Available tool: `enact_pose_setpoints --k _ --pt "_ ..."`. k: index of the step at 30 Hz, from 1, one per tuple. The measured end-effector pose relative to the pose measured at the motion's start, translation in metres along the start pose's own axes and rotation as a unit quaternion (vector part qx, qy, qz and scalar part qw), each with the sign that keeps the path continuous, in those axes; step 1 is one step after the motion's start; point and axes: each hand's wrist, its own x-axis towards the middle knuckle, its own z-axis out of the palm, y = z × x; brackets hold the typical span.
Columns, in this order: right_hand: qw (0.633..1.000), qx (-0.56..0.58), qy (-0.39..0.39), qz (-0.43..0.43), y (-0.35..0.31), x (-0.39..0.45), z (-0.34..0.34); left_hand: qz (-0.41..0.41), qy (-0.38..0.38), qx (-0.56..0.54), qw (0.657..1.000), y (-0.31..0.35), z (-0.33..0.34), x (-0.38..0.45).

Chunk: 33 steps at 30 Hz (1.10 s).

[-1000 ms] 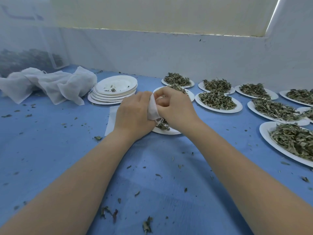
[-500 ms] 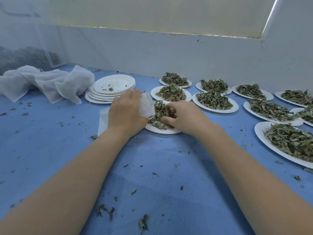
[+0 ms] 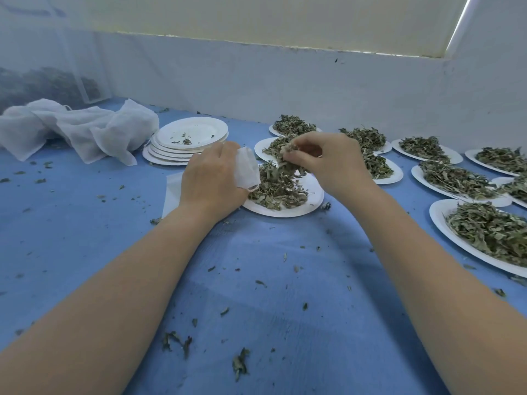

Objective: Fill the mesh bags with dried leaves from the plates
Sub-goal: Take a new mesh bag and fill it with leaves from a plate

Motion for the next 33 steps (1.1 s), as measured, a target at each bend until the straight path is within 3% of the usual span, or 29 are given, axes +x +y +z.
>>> enact_pose_setpoints --k 6,10,19,23,26,30,33 --pt "0.992 0.106 -0.073 -0.016 -0.014 -0.006 0.004 0.015 0.015 -0.040 0.999 0.002 0.001 -0.001" --pt "0.986 0.148 -0.072 0.009 -0.018 -0.007 0.012 0.038 0.030 -0.095 0.994 0.005 -0.001 -0.003" --pt "0.992 0.104 -0.061 0.036 -0.021 -0.010 0.016 0.037 0.044 -0.167 0.984 0.004 -0.002 -0.004" --pt "0.997 0.013 -0.079 0.020 -0.030 -0.012 0.020 0.097 0.047 -0.111 0.988 0.007 -0.002 -0.003" --pt "0.990 -0.015 -0.138 0.016 -0.036 -0.011 0.022 0.142 0.056 -0.071 0.986 0.010 0.000 -0.003" --pt "0.962 0.116 -0.242 0.060 -0.037 -0.009 0.009 0.102 0.062 -0.062 0.991 0.002 0.005 0.000" --pt "0.968 0.129 -0.205 0.058 -0.037 -0.011 0.010 0.088 0.063 -0.060 0.992 0.002 0.008 0.001"
